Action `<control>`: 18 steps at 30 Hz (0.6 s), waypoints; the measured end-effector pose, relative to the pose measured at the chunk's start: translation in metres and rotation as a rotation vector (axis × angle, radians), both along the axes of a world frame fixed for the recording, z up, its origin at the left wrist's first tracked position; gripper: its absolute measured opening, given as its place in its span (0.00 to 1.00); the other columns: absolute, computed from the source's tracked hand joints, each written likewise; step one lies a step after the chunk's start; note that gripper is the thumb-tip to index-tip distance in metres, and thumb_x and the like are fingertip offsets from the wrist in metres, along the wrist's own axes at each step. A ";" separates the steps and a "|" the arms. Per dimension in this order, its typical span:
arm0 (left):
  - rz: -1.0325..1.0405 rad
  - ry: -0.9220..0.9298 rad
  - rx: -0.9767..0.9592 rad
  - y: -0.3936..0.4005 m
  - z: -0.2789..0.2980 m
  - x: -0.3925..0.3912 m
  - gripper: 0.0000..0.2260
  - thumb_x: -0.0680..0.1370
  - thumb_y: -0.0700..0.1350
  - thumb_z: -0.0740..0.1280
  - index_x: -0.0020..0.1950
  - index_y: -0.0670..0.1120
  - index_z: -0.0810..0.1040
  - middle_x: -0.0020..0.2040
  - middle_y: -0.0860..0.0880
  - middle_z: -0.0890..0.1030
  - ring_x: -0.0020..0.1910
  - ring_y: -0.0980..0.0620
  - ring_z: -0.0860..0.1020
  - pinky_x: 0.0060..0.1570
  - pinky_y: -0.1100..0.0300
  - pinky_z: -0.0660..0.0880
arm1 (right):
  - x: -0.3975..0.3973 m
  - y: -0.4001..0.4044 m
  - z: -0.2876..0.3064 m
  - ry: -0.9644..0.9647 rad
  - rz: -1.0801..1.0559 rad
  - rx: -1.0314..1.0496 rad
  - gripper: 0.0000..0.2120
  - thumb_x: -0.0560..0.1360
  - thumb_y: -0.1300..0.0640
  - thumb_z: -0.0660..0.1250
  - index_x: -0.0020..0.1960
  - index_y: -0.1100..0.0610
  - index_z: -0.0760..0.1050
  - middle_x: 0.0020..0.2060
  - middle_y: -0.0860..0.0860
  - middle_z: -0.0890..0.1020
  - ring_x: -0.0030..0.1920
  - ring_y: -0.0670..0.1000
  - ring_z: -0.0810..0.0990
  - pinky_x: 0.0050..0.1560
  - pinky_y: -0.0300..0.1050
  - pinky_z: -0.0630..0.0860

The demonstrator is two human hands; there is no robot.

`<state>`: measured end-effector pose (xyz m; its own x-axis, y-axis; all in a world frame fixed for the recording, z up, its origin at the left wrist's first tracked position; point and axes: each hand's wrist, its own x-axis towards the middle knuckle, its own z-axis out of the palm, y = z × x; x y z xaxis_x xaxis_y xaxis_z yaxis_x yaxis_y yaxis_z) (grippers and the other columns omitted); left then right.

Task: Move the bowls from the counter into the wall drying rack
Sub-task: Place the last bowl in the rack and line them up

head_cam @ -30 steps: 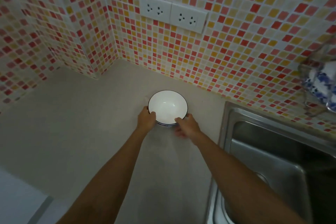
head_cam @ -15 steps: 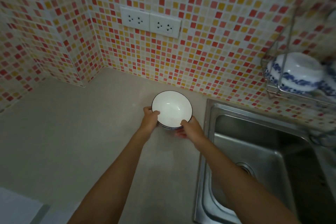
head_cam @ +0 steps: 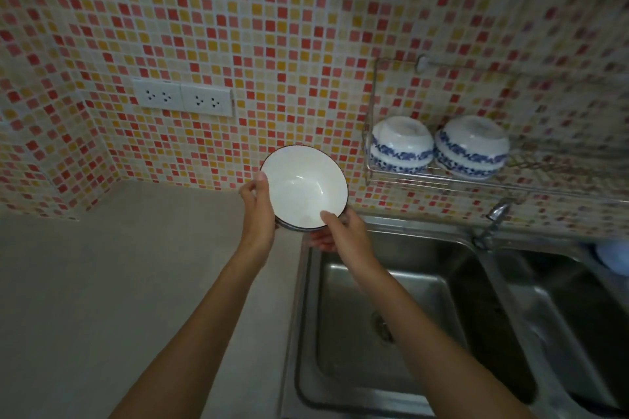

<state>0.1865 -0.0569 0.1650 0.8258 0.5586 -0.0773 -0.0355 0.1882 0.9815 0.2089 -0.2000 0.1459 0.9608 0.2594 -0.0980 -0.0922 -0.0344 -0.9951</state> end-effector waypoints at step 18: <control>-0.040 -0.249 0.348 -0.127 0.109 0.083 0.15 0.81 0.57 0.52 0.64 0.52 0.60 0.61 0.47 0.69 0.56 0.47 0.73 0.42 0.59 0.74 | 0.131 -0.218 0.024 -0.788 -0.299 -0.877 0.25 0.81 0.44 0.54 0.66 0.61 0.75 0.66 0.58 0.77 0.70 0.56 0.71 0.74 0.56 0.62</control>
<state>0.2696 -0.1839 0.2740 0.8169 0.4833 0.3148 -0.2788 -0.1469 0.9491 0.3401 -0.4181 0.1694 0.8467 0.1559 0.5087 0.4076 -0.8046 -0.4318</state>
